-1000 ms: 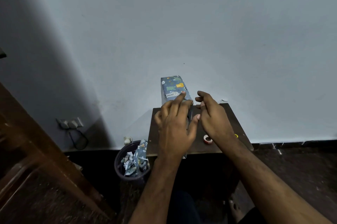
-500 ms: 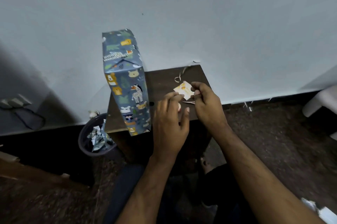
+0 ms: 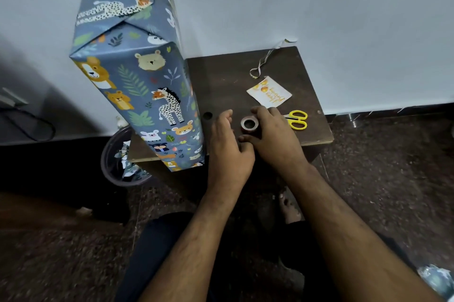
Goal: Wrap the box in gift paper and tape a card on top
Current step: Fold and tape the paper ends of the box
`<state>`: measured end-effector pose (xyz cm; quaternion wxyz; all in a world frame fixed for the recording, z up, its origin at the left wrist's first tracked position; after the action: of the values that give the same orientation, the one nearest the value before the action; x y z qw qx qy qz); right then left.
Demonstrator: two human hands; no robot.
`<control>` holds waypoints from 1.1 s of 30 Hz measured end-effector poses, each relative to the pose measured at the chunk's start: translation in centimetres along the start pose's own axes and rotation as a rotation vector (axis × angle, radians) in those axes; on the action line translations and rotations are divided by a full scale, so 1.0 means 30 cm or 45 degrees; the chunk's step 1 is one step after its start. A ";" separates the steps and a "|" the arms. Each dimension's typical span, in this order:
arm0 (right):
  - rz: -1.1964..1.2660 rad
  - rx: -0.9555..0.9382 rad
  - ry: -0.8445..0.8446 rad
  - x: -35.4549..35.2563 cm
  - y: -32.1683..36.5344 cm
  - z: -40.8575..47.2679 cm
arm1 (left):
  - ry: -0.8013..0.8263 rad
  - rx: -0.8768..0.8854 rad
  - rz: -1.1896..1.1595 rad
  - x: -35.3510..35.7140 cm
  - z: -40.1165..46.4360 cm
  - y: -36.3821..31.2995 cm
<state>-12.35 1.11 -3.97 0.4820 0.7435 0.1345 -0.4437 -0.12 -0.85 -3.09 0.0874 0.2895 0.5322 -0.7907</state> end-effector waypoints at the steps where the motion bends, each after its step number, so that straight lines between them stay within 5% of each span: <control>1: -0.024 0.003 -0.008 0.010 -0.001 0.002 | 0.009 -0.024 -0.003 -0.002 0.000 0.010; 13: 0.287 -0.133 -0.225 -0.011 -0.002 -0.033 | 0.000 -0.101 -0.103 0.007 -0.011 0.021; 18: 0.411 -0.240 -0.267 -0.084 0.009 -0.089 | -0.095 -0.330 -0.694 0.025 0.002 0.039; 26: 0.640 -0.212 -0.005 -0.093 0.013 -0.070 | -0.218 -0.165 -0.839 0.011 0.022 0.058; 33: 0.447 -0.256 -0.232 -0.154 -0.004 -0.054 | -0.137 0.008 -0.720 0.031 0.031 0.037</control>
<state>-14.20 3.58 -0.18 0.6337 0.6605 0.0026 -0.4026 -0.72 -1.99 -4.24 -0.1094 0.0875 0.5841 -0.7995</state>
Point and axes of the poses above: each hand's wrist, its own z-axis towards the middle knuckle, its own x-axis out of the palm, y = z × x, the point moved 4 cm from there along z, towards the middle knuckle, and after that the axes turned 10 degrees about x, right-handed, at the moved point
